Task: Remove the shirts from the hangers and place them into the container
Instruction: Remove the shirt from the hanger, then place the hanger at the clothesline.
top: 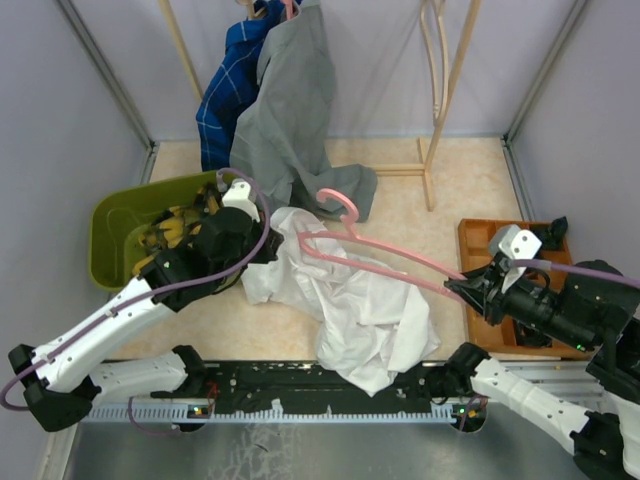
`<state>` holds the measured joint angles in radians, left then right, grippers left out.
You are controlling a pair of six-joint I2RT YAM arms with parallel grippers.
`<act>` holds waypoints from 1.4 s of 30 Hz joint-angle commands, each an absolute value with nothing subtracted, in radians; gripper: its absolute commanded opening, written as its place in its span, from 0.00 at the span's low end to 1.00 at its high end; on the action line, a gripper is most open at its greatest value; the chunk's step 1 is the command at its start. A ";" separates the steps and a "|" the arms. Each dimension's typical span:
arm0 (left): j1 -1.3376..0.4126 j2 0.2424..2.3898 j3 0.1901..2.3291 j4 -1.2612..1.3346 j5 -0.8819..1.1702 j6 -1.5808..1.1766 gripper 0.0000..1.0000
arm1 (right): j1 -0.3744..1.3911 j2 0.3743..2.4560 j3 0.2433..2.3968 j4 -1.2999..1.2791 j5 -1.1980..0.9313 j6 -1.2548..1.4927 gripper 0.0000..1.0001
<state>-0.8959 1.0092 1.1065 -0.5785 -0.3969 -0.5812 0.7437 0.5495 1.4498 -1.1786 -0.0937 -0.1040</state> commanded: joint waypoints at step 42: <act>-1.127 1.176 1.130 -0.490 -0.228 -0.421 0.59 | 0.745 0.582 1.020 -0.060 0.445 -0.054 0.00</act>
<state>-1.1278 1.2488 1.1458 -0.4709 -0.0933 -0.4137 0.7433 0.5507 1.0035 -0.3004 0.4072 -0.0769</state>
